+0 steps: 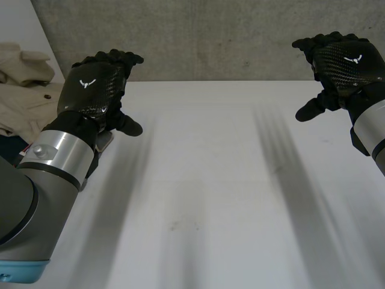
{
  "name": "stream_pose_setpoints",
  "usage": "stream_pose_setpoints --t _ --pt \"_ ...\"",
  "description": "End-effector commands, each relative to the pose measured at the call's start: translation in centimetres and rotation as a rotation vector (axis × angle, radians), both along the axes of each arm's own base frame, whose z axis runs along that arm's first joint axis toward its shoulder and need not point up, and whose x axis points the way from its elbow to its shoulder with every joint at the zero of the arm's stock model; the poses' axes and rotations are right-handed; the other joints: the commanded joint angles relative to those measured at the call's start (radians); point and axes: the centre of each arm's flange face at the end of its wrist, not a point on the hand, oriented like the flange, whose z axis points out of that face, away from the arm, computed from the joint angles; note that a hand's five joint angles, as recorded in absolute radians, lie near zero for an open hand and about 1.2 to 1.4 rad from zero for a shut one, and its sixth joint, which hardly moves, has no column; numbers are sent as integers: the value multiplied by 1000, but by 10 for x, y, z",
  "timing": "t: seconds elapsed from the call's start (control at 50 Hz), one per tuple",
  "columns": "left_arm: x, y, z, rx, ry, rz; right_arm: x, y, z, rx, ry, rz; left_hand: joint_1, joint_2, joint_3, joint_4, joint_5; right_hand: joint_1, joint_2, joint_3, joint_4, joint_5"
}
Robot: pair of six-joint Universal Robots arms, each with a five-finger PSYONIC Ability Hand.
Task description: Fold the laundry.
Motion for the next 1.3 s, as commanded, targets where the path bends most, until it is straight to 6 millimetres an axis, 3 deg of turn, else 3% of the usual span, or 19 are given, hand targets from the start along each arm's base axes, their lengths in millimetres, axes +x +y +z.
stream_pose_setpoints --t 0.02,0.3,0.42,0.46,0.52,0.54,0.6,0.62,0.76,0.84,0.92,0.98,1.0,1.06,1.14,1.2,1.22,1.28,1.3 --pt "0 -1 -1 3 0 1 0 0 0 -3 2 0 -98 -105 -101 -103 -101 -70 -98 -102 -106 -99" --pt "2 1 7 -21 10 6 0 0 0 -1 0 -11 -98 -105 -101 -103 -101 -70 -98 -102 -106 -99" --pt "6 -12 32 -110 13 43 0 0 2 -2 3 -5 -98 -105 -101 -103 -101 -70 -98 -102 -106 -99" --pt "20 -37 44 -162 -41 126 0 0 3 -5 6 -5 -98 -105 -101 -103 -101 -70 -98 -102 -106 -99" --pt "37 -68 42 -187 -138 221 0 0 2 -6 12 -6 -98 -105 -101 -103 -101 -70 -98 -102 -106 -99" --pt "47 -92 35 -189 -215 279 1 0 2 -7 18 -3 -98 -105 -101 -103 -101 -70 -98 -102 -106 -99" --pt "62 -126 19 -187 -338 355 2 2 2 -7 26 4 -98 -105 -101 -103 -101 -70 -98 -102 -106 -99" --pt "72 -148 10 -188 -411 399 3 3 1 -6 31 6 -98 -105 -101 -103 -101 -70 -98 -102 -106 -99" --pt "121 -230 -41 -214 -691 541 3 3 0 -8 39 12 -98 -105 -101 -103 -101 -70 -98 -102 -106 -99" --pt "139 -256 -73 -227 -794 534 4 3 -1 -6 40 15 -98 -104 -100 -102 -101 -70 -98 -102 -106 -99" --pt "143 -268 -90 -243 -829 532 4 2 -5 4 45 15 42 36 40 38 39 -70 -98 -102 -106 -99" --pt "144 -273 -96 -241 -833 535 5 -1 -9 17 49 15 321 315 319 316 318 -70 -98 -102 -106 -99" --pt "144 -275 -95 -247 -827 539 5 -2 -10 20 50 15 613 607 611 608 610 -70 -98 -102 -106 -99" --pt "142 -275 -94 -252 -823 538 5 -3 -12 23 51 16 1046 1040 1044 1041 1043 -70 -98 -102 -106 -99" --pt "126 -267 -90 -264 -810 518 3 -5 -11 18 51 9 1123 1117 1121 1119 1120 -70 -98 -102 -106 -99" --pt "96 -246 -59 -316 -739 485 3 -6 -8 11 48 4 1123 1117 1121 1119 1120 -70 -98 -102 -106 -99" --pt "82 -230 -36 -348 -668 463 2 -6 -8 10 48 3 1123 1117 1121 1119 1120 -70 -98 -102 -106 -99" --pt "62 -205 -9 -375 -544 409 2 -5 -3 -6 45 4 1123 1117 1121 1119 1120 -70 -98 -102 -106 -99" --pt "45 -184 10 -386 -435 351 2 -5 -2 -9 46 4 1123 1117 1121 1119 1120 -70 -98 -102 -106 -99"
